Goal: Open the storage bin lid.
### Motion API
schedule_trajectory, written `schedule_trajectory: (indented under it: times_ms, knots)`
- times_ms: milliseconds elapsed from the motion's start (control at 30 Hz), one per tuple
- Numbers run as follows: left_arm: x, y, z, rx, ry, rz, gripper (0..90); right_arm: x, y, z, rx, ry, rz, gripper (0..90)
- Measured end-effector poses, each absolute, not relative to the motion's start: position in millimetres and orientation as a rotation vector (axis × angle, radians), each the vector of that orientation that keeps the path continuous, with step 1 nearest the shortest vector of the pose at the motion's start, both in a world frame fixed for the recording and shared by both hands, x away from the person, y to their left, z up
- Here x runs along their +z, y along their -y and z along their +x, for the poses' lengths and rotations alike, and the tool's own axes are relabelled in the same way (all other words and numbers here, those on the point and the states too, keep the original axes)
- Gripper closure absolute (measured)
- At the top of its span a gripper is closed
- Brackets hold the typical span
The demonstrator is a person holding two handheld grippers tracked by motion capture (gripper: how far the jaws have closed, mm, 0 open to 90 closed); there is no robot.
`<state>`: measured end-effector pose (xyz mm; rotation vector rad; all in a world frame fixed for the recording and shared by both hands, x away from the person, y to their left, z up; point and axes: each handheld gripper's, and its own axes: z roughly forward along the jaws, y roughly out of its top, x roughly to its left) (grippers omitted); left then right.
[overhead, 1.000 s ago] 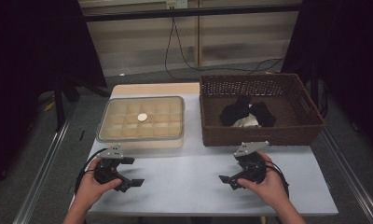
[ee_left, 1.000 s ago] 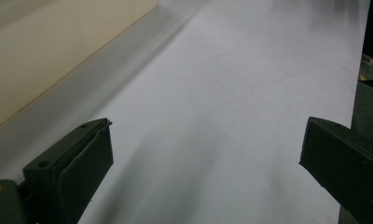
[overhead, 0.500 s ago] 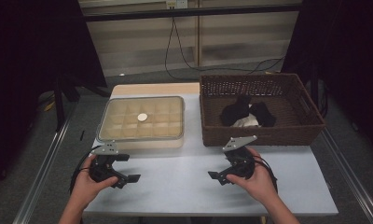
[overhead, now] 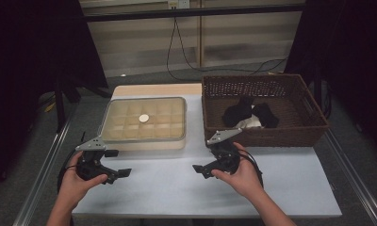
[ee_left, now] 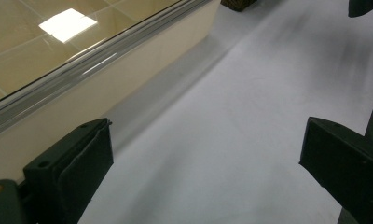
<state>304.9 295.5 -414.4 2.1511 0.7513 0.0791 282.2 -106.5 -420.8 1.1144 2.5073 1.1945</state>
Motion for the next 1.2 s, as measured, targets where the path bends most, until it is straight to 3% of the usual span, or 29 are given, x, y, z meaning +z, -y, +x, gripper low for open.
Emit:
schedule_trajectory:
  times_ms: [467, 1200]
  knots:
    - [-405, -304, 318, 0.05, -0.755, 2.17, 2.7, -409, 77, 299, 1.252, -2.453, 1.211, 11.5]
    - [-388, -331, 364, 0.073, -0.857, 2.134, 2.9, -395, 28, 339, 1.198, -2.301, 1.316, 13.2]
